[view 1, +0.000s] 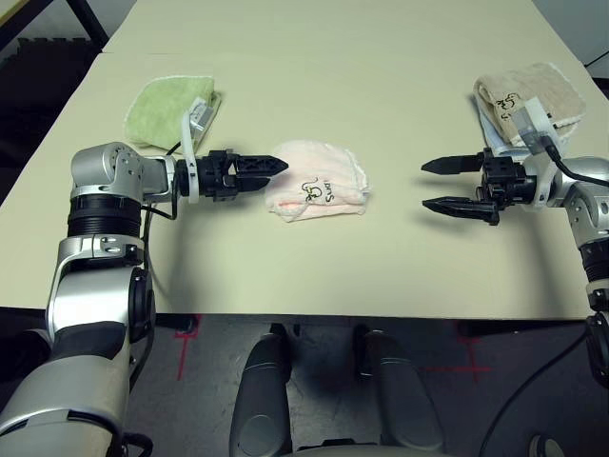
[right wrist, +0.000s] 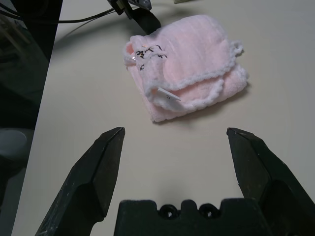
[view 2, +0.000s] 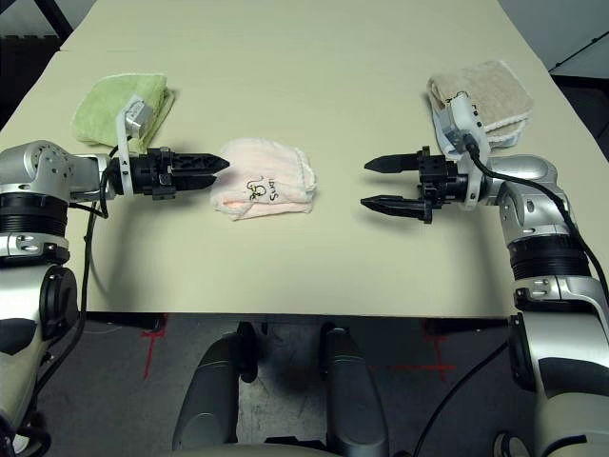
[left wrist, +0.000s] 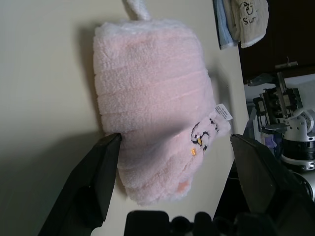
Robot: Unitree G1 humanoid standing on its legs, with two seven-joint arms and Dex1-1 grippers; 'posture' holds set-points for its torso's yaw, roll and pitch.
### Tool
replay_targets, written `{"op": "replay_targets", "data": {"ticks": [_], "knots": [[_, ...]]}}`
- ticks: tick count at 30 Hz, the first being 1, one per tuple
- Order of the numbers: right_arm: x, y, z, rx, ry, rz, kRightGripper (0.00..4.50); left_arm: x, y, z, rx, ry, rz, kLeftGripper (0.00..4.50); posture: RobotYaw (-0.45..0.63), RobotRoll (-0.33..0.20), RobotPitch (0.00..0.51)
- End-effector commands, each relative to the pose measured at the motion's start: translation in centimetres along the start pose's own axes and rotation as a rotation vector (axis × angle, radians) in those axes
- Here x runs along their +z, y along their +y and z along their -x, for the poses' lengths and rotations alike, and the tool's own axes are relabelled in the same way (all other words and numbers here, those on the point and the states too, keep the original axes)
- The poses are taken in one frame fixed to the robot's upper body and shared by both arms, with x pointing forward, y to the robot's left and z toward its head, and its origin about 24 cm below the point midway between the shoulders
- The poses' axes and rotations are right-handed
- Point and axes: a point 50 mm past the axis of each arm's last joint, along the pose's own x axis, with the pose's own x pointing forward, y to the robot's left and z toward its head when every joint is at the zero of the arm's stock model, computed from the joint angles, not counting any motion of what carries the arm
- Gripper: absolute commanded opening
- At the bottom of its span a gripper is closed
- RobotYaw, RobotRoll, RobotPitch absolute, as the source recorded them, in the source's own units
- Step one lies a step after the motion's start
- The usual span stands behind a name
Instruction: Fold the towel and set it aside.
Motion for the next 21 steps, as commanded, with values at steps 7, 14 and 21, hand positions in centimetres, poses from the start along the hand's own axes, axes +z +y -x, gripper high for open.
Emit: {"op": "replay_targets", "data": {"ticks": [7, 14, 21], "knots": [[0.2, 0.3, 0.2, 0.003, -0.009, 0.001, 4.49, 0.1, 0.5, 1.2, 0.059, 0.021, 0.01, 4.5, -0.07, 0.0, 0.233], [0.4, 0.2, 0.1, 0.003, -0.007, 0.008, 4.49, -0.5, 0.3, -1.1, 0.012, 0.057, 0.018, 4.5, -0.08, 0.0, 0.229], [0.4, 0.3, 0.4, -0.005, 0.002, 0.011, 4.49, -0.2, -0.5, -3.9, -0.039, 0.062, 0.009, 4.5, -0.09, 0.0, 0.226]]}}
